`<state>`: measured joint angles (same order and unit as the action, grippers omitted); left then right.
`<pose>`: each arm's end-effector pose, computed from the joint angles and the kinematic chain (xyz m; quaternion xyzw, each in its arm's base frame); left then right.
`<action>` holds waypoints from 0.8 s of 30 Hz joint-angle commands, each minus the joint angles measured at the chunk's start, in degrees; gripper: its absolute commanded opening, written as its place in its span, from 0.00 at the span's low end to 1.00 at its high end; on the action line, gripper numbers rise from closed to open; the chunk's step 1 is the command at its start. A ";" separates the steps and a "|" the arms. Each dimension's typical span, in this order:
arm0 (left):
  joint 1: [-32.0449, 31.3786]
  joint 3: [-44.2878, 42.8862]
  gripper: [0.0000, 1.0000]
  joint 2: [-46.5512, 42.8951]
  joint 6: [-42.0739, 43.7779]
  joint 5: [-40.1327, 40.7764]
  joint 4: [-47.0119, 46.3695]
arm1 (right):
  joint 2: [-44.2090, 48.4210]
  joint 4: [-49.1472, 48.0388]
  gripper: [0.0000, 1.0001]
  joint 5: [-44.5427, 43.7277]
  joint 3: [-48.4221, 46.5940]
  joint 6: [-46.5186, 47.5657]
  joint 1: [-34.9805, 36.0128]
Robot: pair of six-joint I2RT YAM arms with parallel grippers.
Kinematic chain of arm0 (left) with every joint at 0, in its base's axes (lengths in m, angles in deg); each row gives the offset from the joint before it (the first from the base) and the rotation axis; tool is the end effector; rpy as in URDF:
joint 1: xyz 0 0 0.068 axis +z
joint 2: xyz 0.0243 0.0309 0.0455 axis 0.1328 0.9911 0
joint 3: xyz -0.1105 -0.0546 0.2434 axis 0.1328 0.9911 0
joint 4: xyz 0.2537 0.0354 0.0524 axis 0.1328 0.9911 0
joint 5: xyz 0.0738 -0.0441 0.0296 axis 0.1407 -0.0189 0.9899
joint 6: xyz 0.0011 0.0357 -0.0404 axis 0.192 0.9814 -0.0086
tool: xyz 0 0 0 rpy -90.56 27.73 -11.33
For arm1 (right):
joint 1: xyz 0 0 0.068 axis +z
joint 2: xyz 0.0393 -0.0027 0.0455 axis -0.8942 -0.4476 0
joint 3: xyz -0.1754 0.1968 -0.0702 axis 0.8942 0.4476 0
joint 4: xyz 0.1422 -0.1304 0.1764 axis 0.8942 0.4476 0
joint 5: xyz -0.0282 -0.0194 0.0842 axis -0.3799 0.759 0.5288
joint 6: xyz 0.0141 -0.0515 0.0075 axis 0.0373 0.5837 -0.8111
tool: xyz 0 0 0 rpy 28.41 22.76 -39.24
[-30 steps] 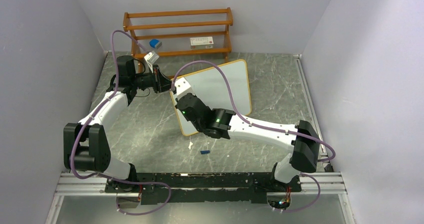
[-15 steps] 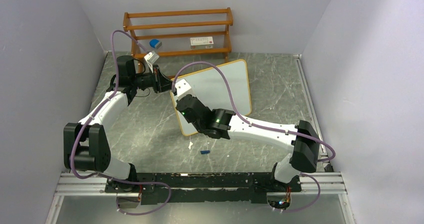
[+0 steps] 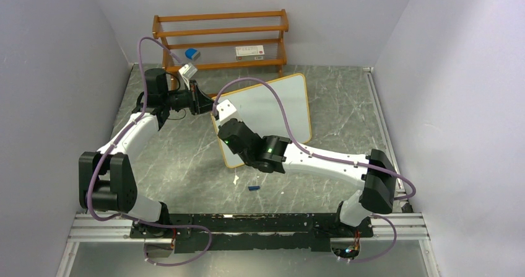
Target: Write a sentence on the whiteboard
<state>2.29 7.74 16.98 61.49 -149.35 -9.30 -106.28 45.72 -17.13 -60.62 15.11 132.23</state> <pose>0.3177 -0.0616 0.2845 0.2630 0.7227 -0.4907 0.4096 0.1496 0.3309 0.3151 -0.3039 0.7965 0.0795 0.5166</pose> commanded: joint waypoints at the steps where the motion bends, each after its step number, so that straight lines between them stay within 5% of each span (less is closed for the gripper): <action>1: -1.16 1.12 0.05 2.42 7.45 6.20 5.42 | 3.07 -2.07 0.00 -1.69 0.70 0.49 0.37; 24: -1.16 0.83 0.05 2.56 7.78 6.67 6.10 | 2.45 -9.32 0.00 0.88 1.19 4.86 -2.45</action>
<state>2.26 7.20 17.20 62.24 -149.35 -8.18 -103.24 38.79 -17.04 -59.27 19.44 129.78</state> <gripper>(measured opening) 0.092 0.132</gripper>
